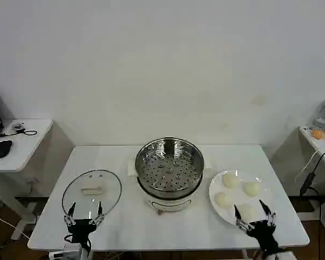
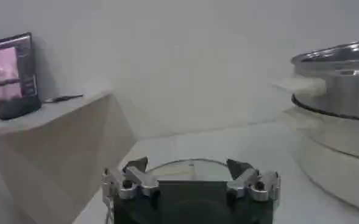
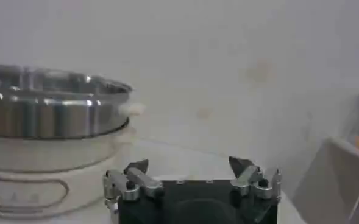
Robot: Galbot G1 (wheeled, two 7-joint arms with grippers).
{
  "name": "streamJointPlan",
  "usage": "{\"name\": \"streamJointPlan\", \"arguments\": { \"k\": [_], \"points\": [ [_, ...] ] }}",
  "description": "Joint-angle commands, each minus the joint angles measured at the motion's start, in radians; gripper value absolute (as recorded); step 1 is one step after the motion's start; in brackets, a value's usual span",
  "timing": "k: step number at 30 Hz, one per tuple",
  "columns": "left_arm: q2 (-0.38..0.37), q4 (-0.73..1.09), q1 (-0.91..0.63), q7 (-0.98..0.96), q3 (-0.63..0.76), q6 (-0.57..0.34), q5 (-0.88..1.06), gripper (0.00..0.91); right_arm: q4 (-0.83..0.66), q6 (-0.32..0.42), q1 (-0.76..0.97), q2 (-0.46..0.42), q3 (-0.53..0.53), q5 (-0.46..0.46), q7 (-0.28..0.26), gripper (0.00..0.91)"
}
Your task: Take steamed baozi put them in steamer then cover it.
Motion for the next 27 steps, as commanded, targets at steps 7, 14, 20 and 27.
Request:
{"name": "streamJointPlan", "arguments": {
  "k": [7, 14, 20, 27],
  "points": [
    [0.007, 0.001, -0.028, 0.127, -0.053, 0.010, 0.087, 0.907, -0.177, -0.212, 0.177, -0.447, 0.092, -0.224, -0.362, 0.907],
    [0.000, -0.056, -0.018, 0.125, -0.073, -0.019, 0.149, 0.907, -0.357, -0.049, 0.486, -0.658, -0.094, -0.433, -0.711, 0.907],
    [-0.005, -0.074, -0.014, 0.129, -0.075, -0.029, 0.181, 0.907, -0.548, 0.091, 1.006, -0.712, -0.574, -0.496, -0.849, 0.907],
    [-0.024, -0.091, -0.007, 0.133, -0.076, -0.053, 0.213, 0.907, -0.721, 0.195, 1.435, -0.643, -1.068, -0.453, -0.951, 0.907]
  ]
}}
